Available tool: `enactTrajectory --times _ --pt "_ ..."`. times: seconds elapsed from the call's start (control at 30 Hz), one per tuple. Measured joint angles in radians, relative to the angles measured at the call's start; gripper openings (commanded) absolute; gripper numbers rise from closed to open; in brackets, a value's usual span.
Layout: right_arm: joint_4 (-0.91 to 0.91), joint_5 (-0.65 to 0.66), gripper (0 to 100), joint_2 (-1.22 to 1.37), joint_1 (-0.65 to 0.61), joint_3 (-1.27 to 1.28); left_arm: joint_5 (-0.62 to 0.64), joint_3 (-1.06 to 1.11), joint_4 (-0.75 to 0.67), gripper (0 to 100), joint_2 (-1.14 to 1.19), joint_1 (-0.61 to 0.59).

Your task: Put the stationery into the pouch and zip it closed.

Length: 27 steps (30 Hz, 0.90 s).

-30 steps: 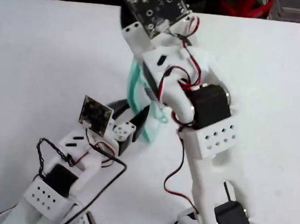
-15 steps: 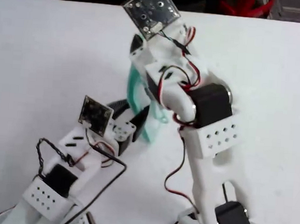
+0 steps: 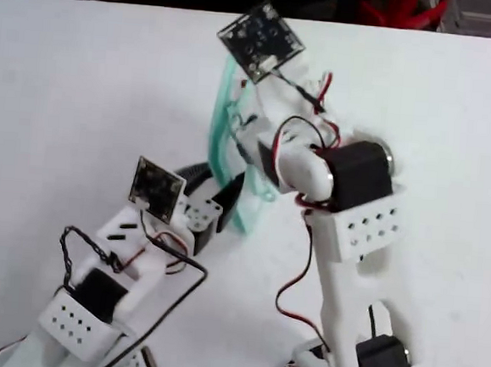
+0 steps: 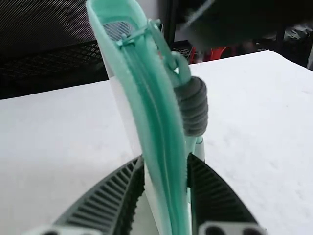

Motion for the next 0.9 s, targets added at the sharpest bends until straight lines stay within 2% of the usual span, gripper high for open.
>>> enactTrajectory --times 0.13,0.3,0.47,0.8,0.9 --pt "0.009 0.000 25.8 -0.020 -0.038 0.014 0.000 0.000 0.000 15 0.000 0.000" --pt "0.009 0.000 25.8 -0.170 -0.084 0.015 0.000 0.000 0.000 15 0.000 0.002" --pt "0.014 0.000 25.8 -0.224 -0.114 0.115 0.000 0.000 0.000 15 0.000 0.002" --pt "-0.193 0.000 25.7 -0.186 -0.110 0.304 0.000 0.000 0.000 15 0.000 0.002" --pt "-0.249 0.000 21.4 -0.161 -0.110 0.341 0.002 0.000 0.000 15 0.000 0.002"
